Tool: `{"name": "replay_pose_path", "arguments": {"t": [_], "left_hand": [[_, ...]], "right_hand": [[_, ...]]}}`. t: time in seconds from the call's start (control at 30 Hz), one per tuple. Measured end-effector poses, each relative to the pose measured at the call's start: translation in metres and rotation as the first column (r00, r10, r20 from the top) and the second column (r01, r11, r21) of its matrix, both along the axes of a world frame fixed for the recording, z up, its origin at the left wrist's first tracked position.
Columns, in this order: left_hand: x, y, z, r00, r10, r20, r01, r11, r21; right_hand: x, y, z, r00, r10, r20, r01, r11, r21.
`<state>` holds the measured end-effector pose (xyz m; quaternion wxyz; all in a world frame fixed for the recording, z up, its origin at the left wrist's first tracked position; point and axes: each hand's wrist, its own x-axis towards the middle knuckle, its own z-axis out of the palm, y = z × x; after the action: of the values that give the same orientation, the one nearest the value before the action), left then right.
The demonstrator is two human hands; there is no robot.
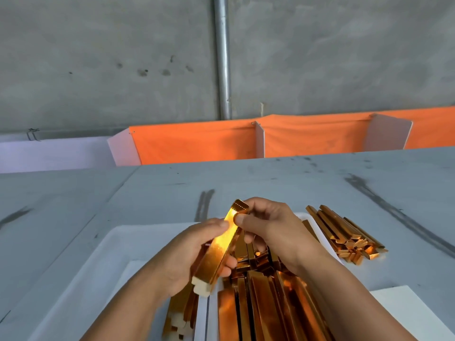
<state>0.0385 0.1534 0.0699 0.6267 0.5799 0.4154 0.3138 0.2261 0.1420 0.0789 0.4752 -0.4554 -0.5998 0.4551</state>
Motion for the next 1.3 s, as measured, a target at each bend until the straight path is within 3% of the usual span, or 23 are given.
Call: {"name": "replay_pose_path", "arguments": {"t": [0.1,0.27,0.37,0.43,0.53,0.6,0.8,1.13,1.3], "left_hand": [[-0.007,0.003,0.000,0.982,-0.140,0.129,0.159,0.976,-0.150],[-0.010,0.006,-0.012,0.984,-0.127,0.127,0.138,0.987,-0.082],[-0.007,0.008,-0.017,0.998,0.049,0.030,-0.052,0.990,0.130],[-0.005,0.009,-0.020,0.981,0.177,-0.085,-0.137,0.929,0.344],[-0.003,0.008,-0.026,0.930,0.294,-0.222,-0.103,0.786,0.610],[-0.001,0.006,-0.030,0.890,0.347,-0.296,-0.041,0.707,0.706],[0.002,0.003,-0.036,0.851,0.371,-0.372,-0.008,0.717,0.697],[0.011,-0.001,-0.040,0.701,0.518,-0.489,0.019,0.673,0.740],[0.014,-0.001,-0.042,0.696,0.503,-0.513,0.023,0.698,0.716]], "right_hand": [[0.004,0.001,-0.004,0.996,0.090,-0.004,-0.090,0.995,0.034],[0.002,0.002,-0.011,0.994,0.103,-0.046,-0.100,0.993,0.064],[0.002,0.003,-0.015,0.993,0.012,-0.114,-0.005,0.998,0.055],[0.003,0.003,-0.014,0.987,-0.006,-0.162,0.011,0.999,0.030],[0.003,0.004,-0.015,0.989,-0.009,-0.149,0.009,1.000,0.004],[0.002,0.006,-0.018,0.991,-0.010,-0.131,0.010,1.000,0.003],[-0.001,0.006,-0.021,0.993,-0.049,-0.108,0.051,0.998,0.024],[-0.004,0.004,-0.021,0.983,-0.162,-0.085,0.169,0.981,0.092],[-0.006,0.003,-0.023,0.982,-0.179,-0.053,0.184,0.974,0.130]]}}
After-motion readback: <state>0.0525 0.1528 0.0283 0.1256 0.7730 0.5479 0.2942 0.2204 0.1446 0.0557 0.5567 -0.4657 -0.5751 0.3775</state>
